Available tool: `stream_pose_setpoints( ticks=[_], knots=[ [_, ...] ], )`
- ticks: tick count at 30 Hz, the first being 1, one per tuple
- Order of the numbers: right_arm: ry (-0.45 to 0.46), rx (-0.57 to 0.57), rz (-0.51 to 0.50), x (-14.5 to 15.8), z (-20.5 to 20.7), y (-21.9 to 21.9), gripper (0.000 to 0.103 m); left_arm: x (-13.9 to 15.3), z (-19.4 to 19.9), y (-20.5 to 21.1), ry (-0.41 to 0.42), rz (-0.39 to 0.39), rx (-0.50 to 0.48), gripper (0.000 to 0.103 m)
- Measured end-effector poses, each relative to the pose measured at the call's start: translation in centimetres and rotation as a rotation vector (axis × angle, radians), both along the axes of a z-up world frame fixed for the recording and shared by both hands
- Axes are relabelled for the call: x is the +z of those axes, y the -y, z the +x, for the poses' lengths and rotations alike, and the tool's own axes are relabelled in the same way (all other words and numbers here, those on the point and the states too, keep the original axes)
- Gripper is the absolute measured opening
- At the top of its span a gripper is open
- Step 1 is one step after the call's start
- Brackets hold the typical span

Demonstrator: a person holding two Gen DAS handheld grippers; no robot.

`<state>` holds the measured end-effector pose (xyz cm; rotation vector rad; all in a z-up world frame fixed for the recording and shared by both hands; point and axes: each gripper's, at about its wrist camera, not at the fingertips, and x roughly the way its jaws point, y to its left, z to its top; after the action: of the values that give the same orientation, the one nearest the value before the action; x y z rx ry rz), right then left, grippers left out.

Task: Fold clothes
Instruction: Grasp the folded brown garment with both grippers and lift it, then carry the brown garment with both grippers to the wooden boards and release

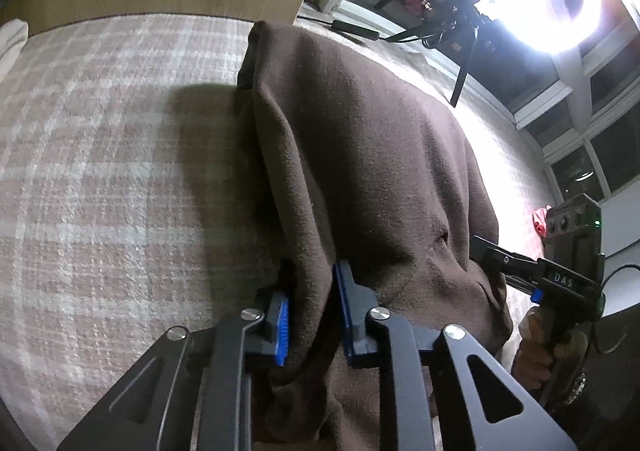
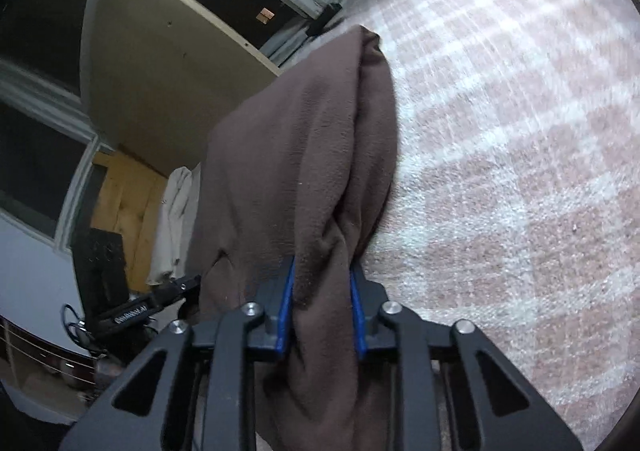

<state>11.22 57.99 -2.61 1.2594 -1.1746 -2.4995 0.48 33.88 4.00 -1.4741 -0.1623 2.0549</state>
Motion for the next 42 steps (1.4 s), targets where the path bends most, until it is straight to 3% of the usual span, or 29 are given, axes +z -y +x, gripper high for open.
stream_pose_setpoints(
  ticks=[10,22,28,34,42],
  knots=[
    [-0.098,-0.029,0.056,4.5,1.5,2.2,0.018,5.0,2.3,1.5,-0.151,-0.007,-0.011,0.015],
    [-0.173,0.033,0.084,11.5,-0.1,7.4,0.017,9.7,4.1,7.8,-0.199,0.061,-0.008,0.015],
    [-0.217,0.077,0.118,14.8,-3.3,13.5,0.017,11.5,2.2,13.9,-0.224,0.083,0.012,0.015],
    [-0.299,0.122,0.148,18.5,-9.3,20.7,0.016,14.4,-1.9,21.5,-0.296,0.076,0.043,0.014],
    [-0.43,0.177,0.174,22.3,-19.3,30.5,0.016,16.5,-8.2,30.5,-0.425,-0.057,0.111,0.014]
  ],
)
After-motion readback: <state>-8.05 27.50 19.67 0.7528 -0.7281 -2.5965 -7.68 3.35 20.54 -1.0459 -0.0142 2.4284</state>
